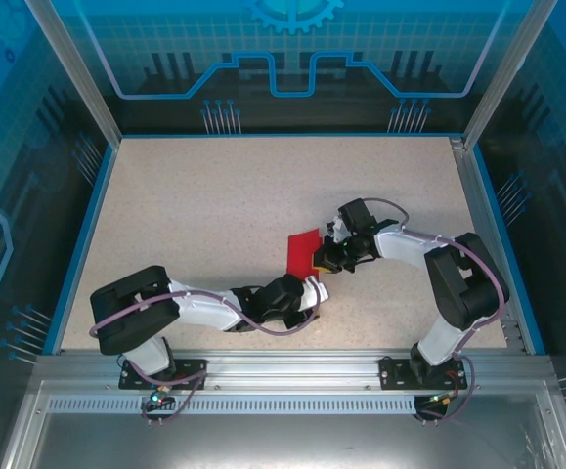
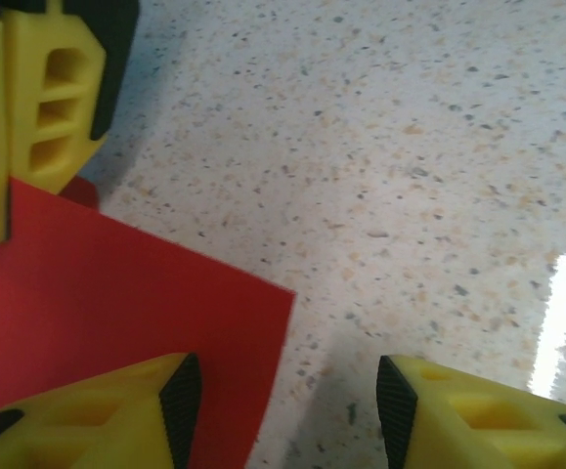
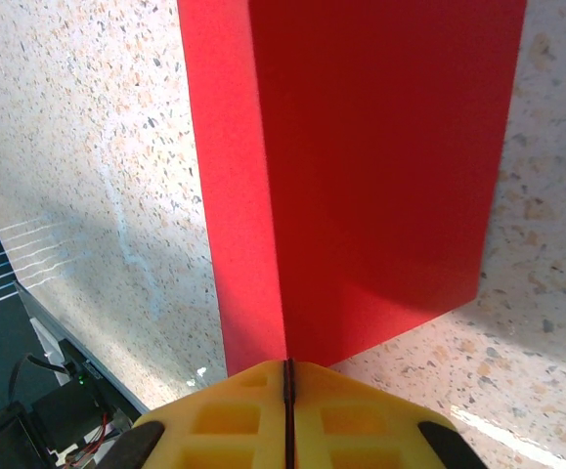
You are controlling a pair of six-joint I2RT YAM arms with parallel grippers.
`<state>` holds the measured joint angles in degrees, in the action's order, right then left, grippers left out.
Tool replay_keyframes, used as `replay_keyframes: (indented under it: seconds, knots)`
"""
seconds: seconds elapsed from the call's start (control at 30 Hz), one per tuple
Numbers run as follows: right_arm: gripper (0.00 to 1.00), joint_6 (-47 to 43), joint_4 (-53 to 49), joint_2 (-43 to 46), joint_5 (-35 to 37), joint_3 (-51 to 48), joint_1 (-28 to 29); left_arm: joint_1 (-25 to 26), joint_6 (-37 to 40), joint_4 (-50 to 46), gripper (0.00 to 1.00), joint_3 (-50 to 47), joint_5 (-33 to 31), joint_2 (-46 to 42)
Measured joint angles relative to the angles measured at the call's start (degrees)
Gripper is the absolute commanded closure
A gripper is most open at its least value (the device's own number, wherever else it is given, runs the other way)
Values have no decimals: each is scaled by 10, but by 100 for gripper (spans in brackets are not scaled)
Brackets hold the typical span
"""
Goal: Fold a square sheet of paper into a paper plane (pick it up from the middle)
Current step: Third fold the triangle at the center of the table.
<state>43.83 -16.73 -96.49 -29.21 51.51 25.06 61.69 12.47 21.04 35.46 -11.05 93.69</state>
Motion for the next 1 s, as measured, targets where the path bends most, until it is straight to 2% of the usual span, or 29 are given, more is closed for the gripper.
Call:
replay_keyframes:
  seconds: [0.3, 0.53, 0.63, 1.0]
  knots:
    - [92, 0, 0, -2, 0, 0, 0, 3, 2, 31, 55, 1, -52, 1]
    - [91, 0, 0, -3, 0, 0, 0, 4, 4, 32, 74, 1, -55, 1]
    - [91, 0, 0, -3, 0, 0, 0, 4, 5, 32, 78, 1, -55, 1]
    - [89, -4, -3, -3, 0, 0, -5, 4, -5, 27, 84, 1, -56, -7]
